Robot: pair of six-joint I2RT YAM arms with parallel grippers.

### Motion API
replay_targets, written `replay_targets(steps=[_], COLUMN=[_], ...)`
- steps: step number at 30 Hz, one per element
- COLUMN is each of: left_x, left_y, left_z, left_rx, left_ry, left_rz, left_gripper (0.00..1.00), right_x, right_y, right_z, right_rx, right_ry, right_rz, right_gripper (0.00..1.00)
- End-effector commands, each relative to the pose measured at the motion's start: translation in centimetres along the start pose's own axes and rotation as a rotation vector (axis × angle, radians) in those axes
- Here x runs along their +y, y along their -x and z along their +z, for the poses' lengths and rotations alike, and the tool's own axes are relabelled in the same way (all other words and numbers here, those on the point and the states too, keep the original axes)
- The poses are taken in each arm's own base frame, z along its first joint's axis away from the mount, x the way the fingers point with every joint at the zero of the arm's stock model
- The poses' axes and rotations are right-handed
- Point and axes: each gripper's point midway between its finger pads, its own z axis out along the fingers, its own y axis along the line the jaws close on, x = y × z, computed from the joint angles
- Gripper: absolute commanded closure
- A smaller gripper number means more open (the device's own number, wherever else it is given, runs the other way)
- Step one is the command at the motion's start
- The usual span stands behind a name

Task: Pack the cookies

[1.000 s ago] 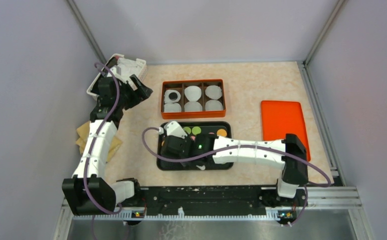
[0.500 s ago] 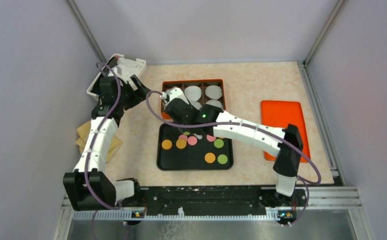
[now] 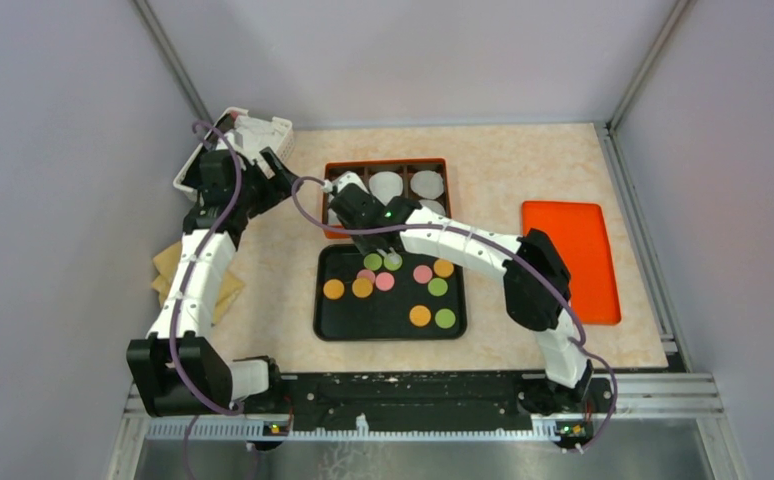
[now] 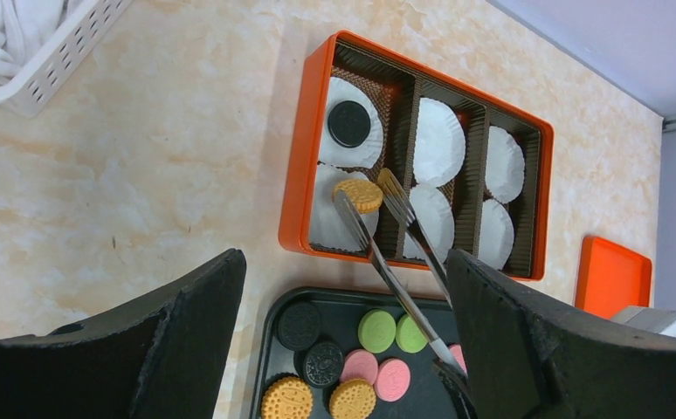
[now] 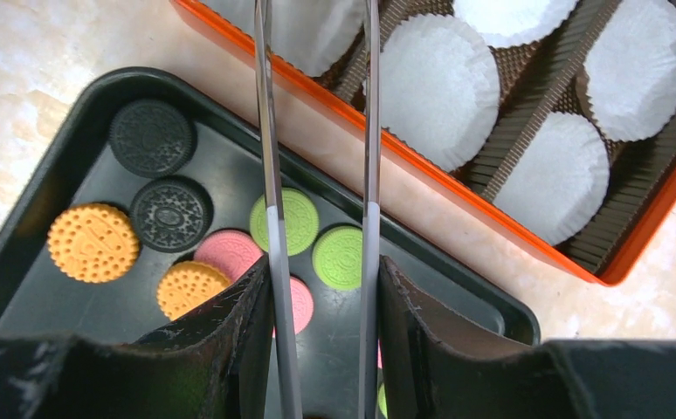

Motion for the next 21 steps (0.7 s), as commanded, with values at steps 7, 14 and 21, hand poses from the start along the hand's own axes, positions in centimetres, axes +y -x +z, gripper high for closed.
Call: replay_targets(steps=[7, 14, 21], left_x=[-0.86, -1.00, -1.11], left_y=[2.06, 1.84, 1.63], left_z=[-0.38, -0.35, -0.31], left_rx=[-0.056, -0.045, -0.039], left_ry=[-0.024, -0.036, -0.046], left_rz=[0.027, 0.031, 0.035], left_gripper=[0.08, 0.08, 0.07], right_x=[2.12, 1.76, 1.36], right_y=[3.69, 3.71, 4.04], right_z=[-0.68, -1.01, -0.94], right_rx=[-0.108, -0.111, -0.121], right_ry=[0.090, 0.079, 0.053], right_rz=[0.036, 0.048, 0.042], right_gripper=[0.85, 0.66, 0.54])
